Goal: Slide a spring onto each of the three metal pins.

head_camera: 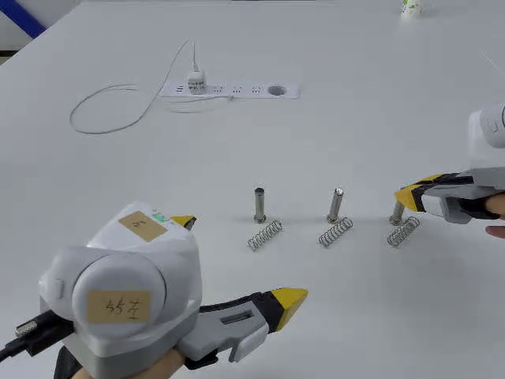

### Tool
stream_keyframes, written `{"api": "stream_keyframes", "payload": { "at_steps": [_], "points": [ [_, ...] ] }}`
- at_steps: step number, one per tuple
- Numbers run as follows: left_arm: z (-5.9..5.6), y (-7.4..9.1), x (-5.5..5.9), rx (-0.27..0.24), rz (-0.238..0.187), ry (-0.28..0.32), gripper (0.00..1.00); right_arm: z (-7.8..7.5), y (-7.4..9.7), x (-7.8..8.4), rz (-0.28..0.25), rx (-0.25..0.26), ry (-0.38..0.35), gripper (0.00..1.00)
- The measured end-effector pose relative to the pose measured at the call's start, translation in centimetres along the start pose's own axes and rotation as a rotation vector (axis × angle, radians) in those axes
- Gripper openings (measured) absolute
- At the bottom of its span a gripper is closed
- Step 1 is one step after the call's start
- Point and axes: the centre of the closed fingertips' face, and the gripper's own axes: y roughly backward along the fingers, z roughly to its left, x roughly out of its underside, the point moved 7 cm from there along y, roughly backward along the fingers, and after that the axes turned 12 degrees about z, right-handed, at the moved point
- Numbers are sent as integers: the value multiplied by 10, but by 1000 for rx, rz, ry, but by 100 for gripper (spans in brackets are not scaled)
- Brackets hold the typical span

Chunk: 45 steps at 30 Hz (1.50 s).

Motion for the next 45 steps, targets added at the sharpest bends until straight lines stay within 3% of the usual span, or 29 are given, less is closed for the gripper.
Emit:
{"api": "stream_keyframes", "payload": {
  "at_steps": [8,21,26,32,41,45],
  "points": [
    [0,0,1,-3,10,-3,88,-3,-1,3,6,-10,-44,9],
    [-1,0,3,-6,19,-9,87,-2,1,4,-6,0,-36,14],
    [-1,0,4,-8,26,-13,85,0,7,1,-55,-17,-58,21],
    [0,-1,3,-6,26,-14,84,3,18,-2,-98,-4,-29,30],
    [5,-1,1,-2,30,0,80,9,33,0,-156,-28,-40,35],
    [11,-2,-1,-8,25,5,74,13,40,3,-186,-42,-40,38]
  ]
}}
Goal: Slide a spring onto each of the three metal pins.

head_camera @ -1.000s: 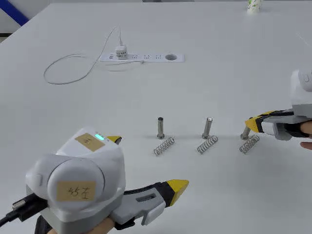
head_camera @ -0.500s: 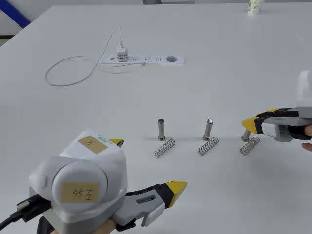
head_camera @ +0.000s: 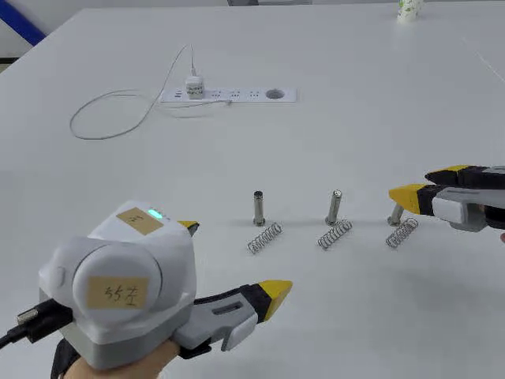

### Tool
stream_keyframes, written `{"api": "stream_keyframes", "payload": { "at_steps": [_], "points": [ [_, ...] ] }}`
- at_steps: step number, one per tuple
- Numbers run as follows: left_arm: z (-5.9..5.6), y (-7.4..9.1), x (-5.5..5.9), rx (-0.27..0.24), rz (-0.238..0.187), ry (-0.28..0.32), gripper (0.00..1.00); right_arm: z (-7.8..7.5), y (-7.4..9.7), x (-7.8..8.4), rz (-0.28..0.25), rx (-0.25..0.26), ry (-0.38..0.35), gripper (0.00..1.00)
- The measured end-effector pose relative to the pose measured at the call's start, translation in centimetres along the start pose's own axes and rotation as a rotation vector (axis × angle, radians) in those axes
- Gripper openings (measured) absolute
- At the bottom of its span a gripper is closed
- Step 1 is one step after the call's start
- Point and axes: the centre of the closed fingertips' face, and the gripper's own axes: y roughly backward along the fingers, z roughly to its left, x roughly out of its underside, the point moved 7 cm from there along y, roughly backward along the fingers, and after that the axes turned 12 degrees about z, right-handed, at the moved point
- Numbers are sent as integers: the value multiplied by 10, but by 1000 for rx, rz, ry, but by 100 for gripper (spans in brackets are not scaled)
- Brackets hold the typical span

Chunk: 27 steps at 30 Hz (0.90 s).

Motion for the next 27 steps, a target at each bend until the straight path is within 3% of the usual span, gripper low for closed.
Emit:
{"api": "stream_keyframes", "payload": {
  "at_steps": [9,19,27],
  "points": [
    [15,-8,-4,3,14,-44,64,9,16,7,-44,-45,17,40],
    [20,-27,0,43,90,-84,47,21,23,22,-68,-78,8,42],
    [24,-44,-2,54,125,-110,41,29,24,31,-74,-85,-3,47]
  ]
}}
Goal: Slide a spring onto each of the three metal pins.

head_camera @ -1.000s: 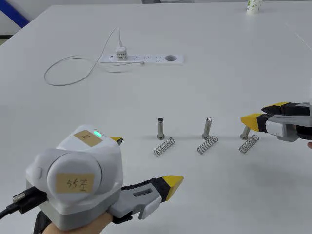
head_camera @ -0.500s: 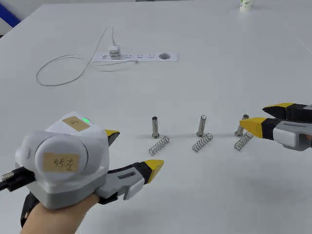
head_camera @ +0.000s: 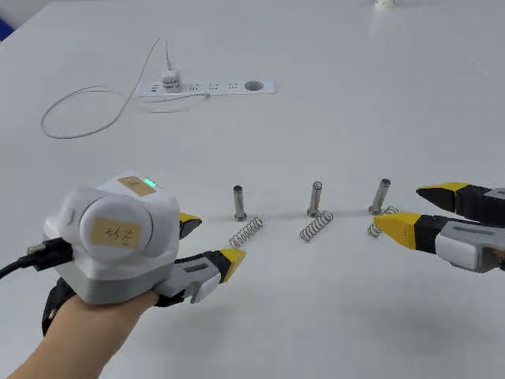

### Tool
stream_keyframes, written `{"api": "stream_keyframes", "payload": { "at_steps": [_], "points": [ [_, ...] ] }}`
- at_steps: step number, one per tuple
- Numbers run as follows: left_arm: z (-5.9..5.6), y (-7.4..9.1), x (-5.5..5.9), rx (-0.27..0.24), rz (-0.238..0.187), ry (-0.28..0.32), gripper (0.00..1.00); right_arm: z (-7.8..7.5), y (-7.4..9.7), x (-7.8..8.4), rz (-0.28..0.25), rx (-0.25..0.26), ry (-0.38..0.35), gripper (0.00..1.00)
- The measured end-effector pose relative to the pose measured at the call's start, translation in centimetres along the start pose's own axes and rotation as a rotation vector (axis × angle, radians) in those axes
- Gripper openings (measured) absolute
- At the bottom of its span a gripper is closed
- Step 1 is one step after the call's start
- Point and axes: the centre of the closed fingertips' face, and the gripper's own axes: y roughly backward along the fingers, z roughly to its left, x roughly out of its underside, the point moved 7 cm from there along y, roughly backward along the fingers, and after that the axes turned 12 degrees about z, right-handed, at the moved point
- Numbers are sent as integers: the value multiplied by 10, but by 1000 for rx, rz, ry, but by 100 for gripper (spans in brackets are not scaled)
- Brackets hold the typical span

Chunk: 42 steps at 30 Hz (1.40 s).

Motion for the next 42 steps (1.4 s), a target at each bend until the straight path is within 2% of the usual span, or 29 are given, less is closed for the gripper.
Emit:
{"api": "stream_keyframes", "payload": {
  "at_steps": [9,14,17,21,23,31,42],
  "points": [
    [-1,-18,-3,30,50,-47,33,1,3,6,2,26,8,47],
    [-1,-26,-3,46,71,-70,28,2,4,8,2,24,-7,46],
    [2,-30,-1,53,87,-49,27,2,4,9,3,22,-11,46],
    [3,-35,1,62,100,-47,22,3,4,11,8,21,-21,46],
    [2,-36,2,76,113,-28,18,4,4,12,9,20,-27,46],
    [1,-42,3,81,120,-37,16,8,2,13,22,5,-42,45],
    [1,-43,3,87,100,-40,11,9,1,13,37,4,-40,45]
  ]
}}
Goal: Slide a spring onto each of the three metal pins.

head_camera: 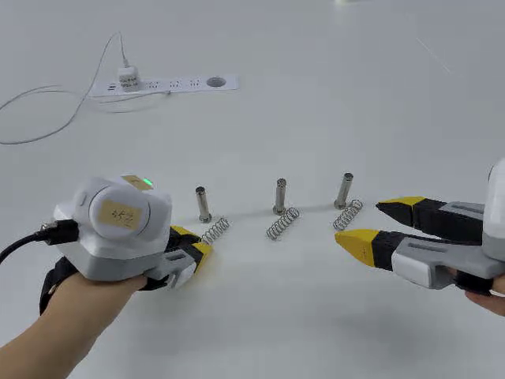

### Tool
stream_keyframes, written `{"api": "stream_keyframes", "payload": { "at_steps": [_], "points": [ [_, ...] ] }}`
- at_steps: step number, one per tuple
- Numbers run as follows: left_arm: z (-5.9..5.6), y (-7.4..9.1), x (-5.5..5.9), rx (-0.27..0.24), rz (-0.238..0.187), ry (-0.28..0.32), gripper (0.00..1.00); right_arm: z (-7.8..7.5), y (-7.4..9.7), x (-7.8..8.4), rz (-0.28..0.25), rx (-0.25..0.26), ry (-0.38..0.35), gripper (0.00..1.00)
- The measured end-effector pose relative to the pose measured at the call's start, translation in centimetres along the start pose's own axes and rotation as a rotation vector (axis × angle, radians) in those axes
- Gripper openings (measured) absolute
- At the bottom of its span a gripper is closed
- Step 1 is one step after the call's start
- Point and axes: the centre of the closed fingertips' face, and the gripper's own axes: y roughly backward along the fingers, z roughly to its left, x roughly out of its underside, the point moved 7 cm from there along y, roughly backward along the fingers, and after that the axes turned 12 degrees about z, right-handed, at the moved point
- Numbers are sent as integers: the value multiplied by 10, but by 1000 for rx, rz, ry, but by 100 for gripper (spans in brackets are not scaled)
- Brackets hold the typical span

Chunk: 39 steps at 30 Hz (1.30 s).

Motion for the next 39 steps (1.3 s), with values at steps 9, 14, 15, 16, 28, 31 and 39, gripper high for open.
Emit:
{"api": "stream_keyframes", "payload": {
  "at_steps": [9,14,15,16,28,31,39],
  "points": [
    [-10,6,1,-29,-23,-69,10,6,-3,-2,-1,-16,-9,45],
    [-14,14,-3,-39,-66,-57,10,11,-4,-9,-30,-34,-34,45],
    [-14,15,-4,-37,-76,-54,10,12,-4,-11,-38,-40,-40,45],
    [-15,17,-6,-38,-87,-52,10,13,-4,-13,-46,-48,-47,45],
    [-32,49,-30,1,-265,46,10,34,-10,-42,-174,-198,-225,40],
    [-36,55,-34,19,-297,68,10,38,-13,-47,-195,-245,-276,39],
    [-46,69,-40,51,-382,128,10,49,-20,-55,-219,-322,-345,35]
  ]
}}
